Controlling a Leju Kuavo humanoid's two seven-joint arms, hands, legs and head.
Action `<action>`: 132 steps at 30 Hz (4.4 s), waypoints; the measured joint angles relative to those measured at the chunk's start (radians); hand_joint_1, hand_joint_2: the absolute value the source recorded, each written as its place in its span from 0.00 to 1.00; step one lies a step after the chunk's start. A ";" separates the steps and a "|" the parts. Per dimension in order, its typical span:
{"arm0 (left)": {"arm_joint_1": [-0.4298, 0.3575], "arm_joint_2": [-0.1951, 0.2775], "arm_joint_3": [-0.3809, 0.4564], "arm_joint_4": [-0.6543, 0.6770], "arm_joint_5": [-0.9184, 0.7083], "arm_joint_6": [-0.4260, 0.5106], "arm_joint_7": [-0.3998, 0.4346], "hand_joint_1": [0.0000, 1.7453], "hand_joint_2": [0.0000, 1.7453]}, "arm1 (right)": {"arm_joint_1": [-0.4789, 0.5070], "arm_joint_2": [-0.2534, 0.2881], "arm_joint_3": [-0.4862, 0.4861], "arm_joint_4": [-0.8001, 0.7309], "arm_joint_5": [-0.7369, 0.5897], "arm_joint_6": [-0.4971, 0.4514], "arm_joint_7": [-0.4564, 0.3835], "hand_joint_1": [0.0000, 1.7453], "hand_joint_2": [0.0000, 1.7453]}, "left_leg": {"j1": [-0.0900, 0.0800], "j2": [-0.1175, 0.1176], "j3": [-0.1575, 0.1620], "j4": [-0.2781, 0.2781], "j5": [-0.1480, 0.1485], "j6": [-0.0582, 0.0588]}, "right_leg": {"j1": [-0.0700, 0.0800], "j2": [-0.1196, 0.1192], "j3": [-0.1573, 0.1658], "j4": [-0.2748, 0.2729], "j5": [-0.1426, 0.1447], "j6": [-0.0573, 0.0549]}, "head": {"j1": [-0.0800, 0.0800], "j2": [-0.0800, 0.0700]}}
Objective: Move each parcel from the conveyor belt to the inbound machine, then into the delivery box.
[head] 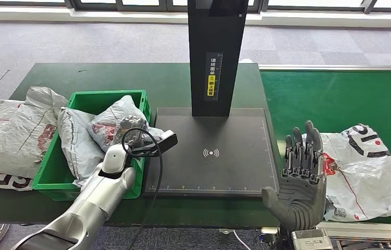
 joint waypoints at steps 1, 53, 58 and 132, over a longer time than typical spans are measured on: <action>0.013 -0.002 0.007 -0.017 0.059 0.034 -0.026 0.00 0.00 | 0.002 0.000 0.000 0.000 0.009 -0.008 0.018 0.00 0.50 | 0.000 0.000 0.000 0.000 0.000 0.000 | 0.000 0.000 0.000 0.000 0.000 0.000 | 0.000 0.000; 0.655 0.067 -0.058 -1.064 1.446 0.102 -0.603 0.00 0.00 | -0.292 -0.503 -0.608 0.973 0.470 0.607 0.585 0.00 1.00 | -0.005 0.001 -0.001 0.002 -0.007 0.008 | -0.006 0.000 -0.001 -0.001 -0.004 0.006 | 0.000 0.000; 0.653 0.068 -0.074 -1.071 1.417 0.110 -0.602 0.00 0.00 | -0.425 -0.501 -0.585 1.160 0.458 0.653 0.576 0.00 1.00 | -0.005 0.001 -0.002 0.002 -0.007 0.008 | -0.006 0.001 -0.001 -0.001 -0.004 0.007 | 0.000 0.000; 0.687 0.078 -0.147 -1.110 1.314 0.075 -0.442 0.00 0.00 | -0.447 -0.337 -0.012 1.067 0.262 0.546 0.605 1.00 1.00 | 0.007 0.017 0.017 0.001 -0.020 -0.004 | 0.007 0.016 0.021 -0.003 -0.011 -0.002 | 0.000 0.000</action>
